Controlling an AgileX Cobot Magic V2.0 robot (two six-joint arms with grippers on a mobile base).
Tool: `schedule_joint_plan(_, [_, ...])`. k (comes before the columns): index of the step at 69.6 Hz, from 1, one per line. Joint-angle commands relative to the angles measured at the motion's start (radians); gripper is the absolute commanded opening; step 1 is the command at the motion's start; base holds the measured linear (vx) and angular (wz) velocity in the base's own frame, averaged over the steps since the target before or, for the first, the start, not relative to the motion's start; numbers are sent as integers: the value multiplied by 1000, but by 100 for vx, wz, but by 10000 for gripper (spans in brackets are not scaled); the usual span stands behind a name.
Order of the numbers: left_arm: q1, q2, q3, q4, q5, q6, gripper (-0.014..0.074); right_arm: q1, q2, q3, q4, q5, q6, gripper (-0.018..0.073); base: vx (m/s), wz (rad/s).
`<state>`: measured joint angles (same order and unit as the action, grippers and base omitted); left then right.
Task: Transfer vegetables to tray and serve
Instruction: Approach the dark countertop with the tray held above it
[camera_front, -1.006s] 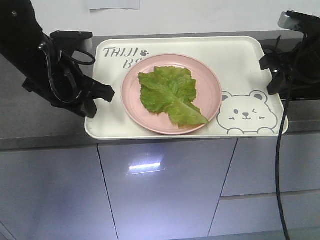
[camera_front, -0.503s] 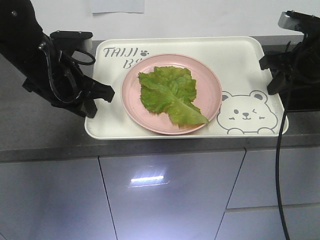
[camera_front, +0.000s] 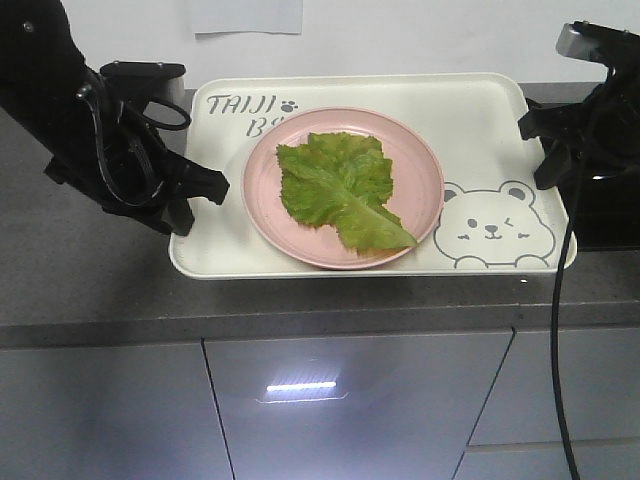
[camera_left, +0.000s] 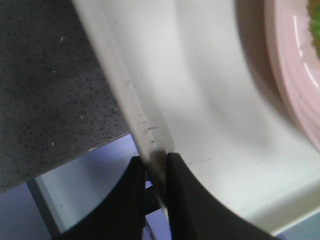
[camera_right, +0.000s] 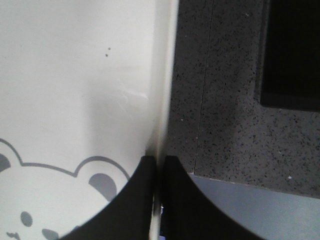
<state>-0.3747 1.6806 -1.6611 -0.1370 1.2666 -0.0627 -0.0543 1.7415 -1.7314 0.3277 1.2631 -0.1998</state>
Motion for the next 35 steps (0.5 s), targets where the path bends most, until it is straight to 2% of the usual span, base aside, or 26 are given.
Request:
schedule_joint_plan(1, [-20, -53, -30, -71, -18, 28, -6, 5, -57, -27, 74, 19, -14, -6, 9, 5])
schedule_joint_plan(35, [-20, -53, -30, -71, -18, 28, -6, 5, -57, -27, 74, 19, -14, -6, 9, 5])
